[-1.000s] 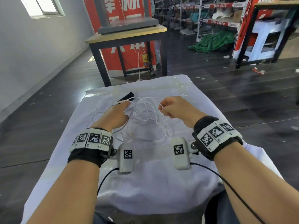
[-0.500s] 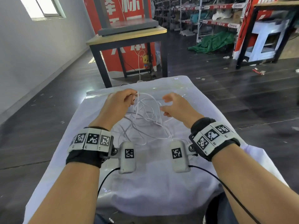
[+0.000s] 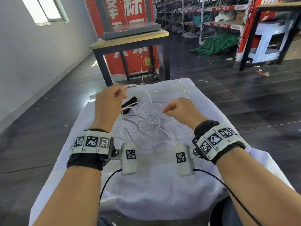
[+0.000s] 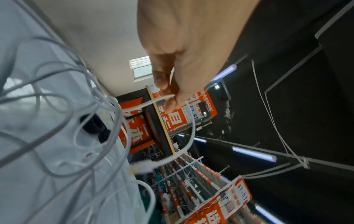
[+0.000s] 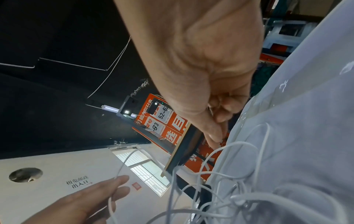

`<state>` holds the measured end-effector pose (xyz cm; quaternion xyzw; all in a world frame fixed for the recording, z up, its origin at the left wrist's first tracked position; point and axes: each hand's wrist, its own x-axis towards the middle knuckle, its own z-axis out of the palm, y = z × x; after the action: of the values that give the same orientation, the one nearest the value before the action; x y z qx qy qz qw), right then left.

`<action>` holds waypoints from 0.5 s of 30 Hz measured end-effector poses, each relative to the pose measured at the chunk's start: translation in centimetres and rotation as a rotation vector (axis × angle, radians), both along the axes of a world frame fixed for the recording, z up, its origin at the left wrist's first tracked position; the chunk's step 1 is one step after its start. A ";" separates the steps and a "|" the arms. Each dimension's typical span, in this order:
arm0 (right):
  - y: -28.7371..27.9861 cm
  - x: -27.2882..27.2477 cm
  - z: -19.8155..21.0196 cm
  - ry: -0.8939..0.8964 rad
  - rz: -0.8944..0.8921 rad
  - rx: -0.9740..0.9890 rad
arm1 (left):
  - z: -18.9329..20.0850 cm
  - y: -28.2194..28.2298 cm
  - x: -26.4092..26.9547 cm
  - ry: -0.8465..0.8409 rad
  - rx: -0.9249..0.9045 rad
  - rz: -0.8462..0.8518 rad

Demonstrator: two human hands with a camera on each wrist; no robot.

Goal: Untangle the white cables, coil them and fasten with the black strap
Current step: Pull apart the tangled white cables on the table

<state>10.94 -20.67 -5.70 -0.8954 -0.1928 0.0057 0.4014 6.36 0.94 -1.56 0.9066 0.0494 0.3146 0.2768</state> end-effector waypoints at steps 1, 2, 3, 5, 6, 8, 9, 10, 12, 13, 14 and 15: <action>-0.2 0.3 -0.3 0.005 -0.050 -0.034 | 0.2 0.3 0.0 -0.012 -0.073 0.032; -0.3 0.5 -0.6 0.013 -0.088 -0.058 | 0.3 0.5 0.0 -0.001 -0.160 0.031; -0.2 0.6 -0.7 0.012 -0.114 -0.061 | 0.4 0.4 -0.2 0.026 -0.243 0.005; 0.2 0.4 -0.2 -0.059 -0.120 0.006 | 0.3 0.0 -0.5 0.115 -0.300 -0.072; 0.6 0.1 0.2 -0.119 -0.086 0.067 | 0.2 -0.3 -0.6 0.160 -0.266 -0.109; 1.3 -0.5 0.9 -0.200 0.053 0.160 | 0.0 -1.2 -0.7 0.223 -0.230 -0.212; 1.7 -0.7 1.1 -0.205 0.112 0.175 | 0.0 -1.6 -0.8 0.249 -0.245 -0.275; 2.0 -0.8 1.1 -0.194 0.142 0.187 | 0.0 -1.9 -0.7 0.268 -0.263 -0.326; 2.1 -0.8 0.8 -0.151 0.129 0.237 | 0.1 -1.8 -0.7 0.287 -0.276 -0.369; 2.0 -0.6 0.7 -0.137 0.111 0.271 | 0.2 -1.6 -0.7 0.293 -0.289 -0.369; 1.8 -0.5 0.6 -0.121 0.094 0.296 | 0.2 -1.1 -0.7 0.301 -0.306 -0.358; 1.7 -0.4 0.5 -0.101 0.080 0.319 | 0.2 -0.7 -0.8 0.306 -0.313 -0.334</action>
<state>10.53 -18.93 -5.21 -0.8109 -0.2469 -0.0539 0.5278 5.61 0.24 -1.31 0.8854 -0.0114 0.1127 0.4508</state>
